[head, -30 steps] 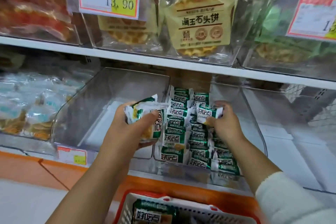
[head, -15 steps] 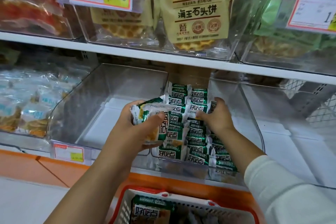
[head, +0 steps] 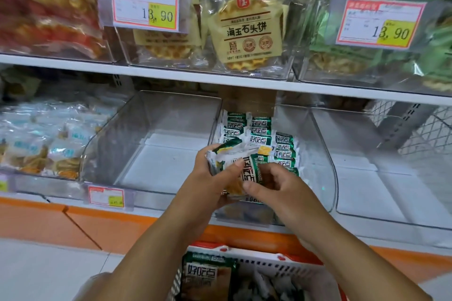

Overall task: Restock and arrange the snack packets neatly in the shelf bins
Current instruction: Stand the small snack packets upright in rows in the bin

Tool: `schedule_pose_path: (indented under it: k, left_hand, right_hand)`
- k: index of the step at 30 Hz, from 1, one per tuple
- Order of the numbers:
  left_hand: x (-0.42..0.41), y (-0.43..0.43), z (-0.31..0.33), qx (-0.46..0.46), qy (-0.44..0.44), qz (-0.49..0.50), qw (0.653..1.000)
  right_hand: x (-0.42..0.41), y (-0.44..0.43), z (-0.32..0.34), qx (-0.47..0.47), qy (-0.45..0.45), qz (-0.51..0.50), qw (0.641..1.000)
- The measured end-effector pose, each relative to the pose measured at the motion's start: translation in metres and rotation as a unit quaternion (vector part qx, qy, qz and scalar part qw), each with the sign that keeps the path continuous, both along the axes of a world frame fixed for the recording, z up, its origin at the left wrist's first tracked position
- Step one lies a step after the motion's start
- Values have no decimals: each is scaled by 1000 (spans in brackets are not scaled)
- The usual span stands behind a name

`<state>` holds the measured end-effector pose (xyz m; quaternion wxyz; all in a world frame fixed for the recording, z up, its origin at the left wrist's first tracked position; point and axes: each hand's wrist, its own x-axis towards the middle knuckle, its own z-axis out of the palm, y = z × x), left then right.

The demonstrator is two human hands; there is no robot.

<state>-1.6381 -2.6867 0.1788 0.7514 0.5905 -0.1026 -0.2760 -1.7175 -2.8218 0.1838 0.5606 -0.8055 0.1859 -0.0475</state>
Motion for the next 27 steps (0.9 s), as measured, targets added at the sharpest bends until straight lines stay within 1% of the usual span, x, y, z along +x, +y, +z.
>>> schedule_pose_path:
  k: [2,4,5,6,7,9,11,14,16,21,24,26,27]
  left_hand:
    - [1,2,-1,-2,7,17,1000]
    - [7,6,1,3,8,61,998]
    - [11,8,1,16,-2,85,996]
    - [16,10,1,29,-17,106,994]
    - [19,12,0,37,-32,121,991]
    - [26,15,-2,52,-60,137,987]
    - [30,18,-5,70,-83,133,985]
    - [34,20,-9,86,-100,117,984]
    - [37,22,-12,97,-106,110,984]
    - [42,18,-14,104,-100,98,985]
    - [39,14,-13,102,-90,92,986]
    - [36,13,-11,96,-76,82,989]
    - [34,12,-10,95,-69,75,990]
  right_hand:
    - [1,-9,3,20,-9,-14,1000]
    - [9,-23,5,32,-24,-58,997]
    - [15,-32,4,19,-33,-91,995]
    - [22,-43,1,-17,-40,-124,991]
    - [30,-53,-4,-73,-43,-151,985]
    - [46,-71,-16,-172,-27,-171,970]
    - [61,-83,-31,-213,1,-150,965]
    - [80,-88,-49,-223,28,-105,969]
    - [90,-89,-55,-231,34,-98,967]
    - [103,-89,-66,-244,-12,-128,961]
    - [100,-88,-68,-263,9,-102,959]
    - [94,-85,-66,-265,12,-109,958]
    - [90,-82,-62,-272,-2,-123,954]
